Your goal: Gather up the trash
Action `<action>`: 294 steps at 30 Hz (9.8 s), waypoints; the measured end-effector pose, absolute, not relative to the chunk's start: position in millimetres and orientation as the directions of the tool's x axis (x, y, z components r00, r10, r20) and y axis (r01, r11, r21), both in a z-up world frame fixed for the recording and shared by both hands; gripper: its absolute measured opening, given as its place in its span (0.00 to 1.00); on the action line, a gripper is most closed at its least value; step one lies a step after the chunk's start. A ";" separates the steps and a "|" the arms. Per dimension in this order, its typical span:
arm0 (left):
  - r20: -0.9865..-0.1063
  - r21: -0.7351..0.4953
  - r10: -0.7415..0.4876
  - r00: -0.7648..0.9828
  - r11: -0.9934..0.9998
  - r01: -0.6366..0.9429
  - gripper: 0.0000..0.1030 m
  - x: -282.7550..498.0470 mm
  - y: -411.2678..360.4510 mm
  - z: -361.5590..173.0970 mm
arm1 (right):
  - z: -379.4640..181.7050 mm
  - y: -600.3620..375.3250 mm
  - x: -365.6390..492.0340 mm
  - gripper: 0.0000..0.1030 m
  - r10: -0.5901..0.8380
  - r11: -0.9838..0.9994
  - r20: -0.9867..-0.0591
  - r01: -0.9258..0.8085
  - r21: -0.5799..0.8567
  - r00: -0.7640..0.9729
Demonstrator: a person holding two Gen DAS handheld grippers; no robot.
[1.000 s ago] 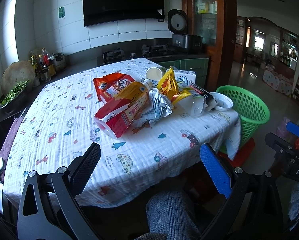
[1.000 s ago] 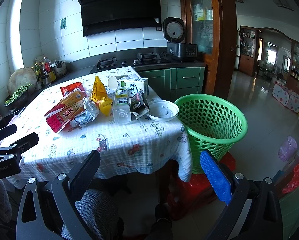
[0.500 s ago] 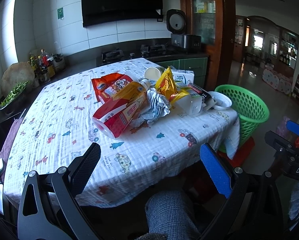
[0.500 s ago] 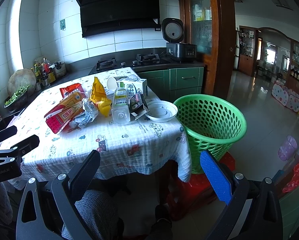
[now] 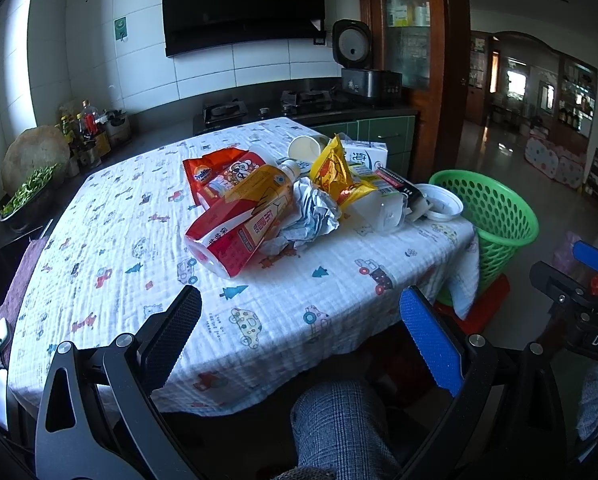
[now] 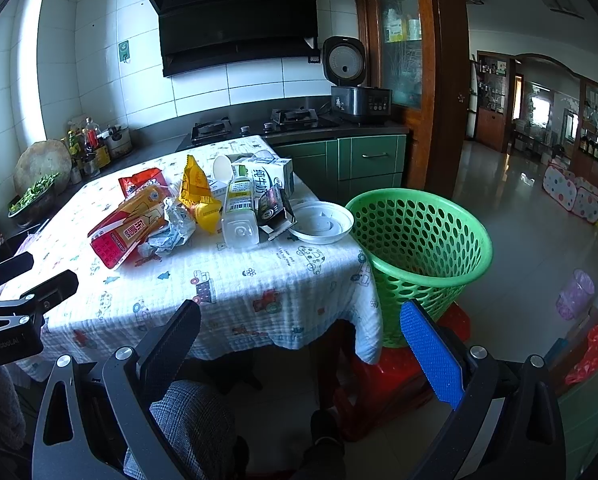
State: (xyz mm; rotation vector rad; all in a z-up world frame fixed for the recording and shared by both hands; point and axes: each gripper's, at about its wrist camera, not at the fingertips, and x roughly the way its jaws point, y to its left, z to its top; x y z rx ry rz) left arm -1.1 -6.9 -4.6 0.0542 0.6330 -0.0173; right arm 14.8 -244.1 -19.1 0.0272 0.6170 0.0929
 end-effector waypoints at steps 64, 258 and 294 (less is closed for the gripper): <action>-0.634 0.063 0.032 0.772 0.998 0.010 0.95 55.6 15.7 -22.8 | -42.4 -228.9 76.5 0.94 0.143 0.989 -0.632 -0.141 0.055 0.762; -0.802 -0.200 -0.209 0.559 0.977 0.078 0.61 257.6 -102.3 -44.5 | -60.6 -337.1 198.0 0.62 0.164 0.980 -0.638 -0.052 0.190 0.752; -0.851 -0.141 -0.155 0.502 0.988 0.066 0.49 271.7 -105.1 -61.4 | -82.5 -311.0 240.3 0.06 0.214 0.974 -0.660 -0.104 0.203 0.720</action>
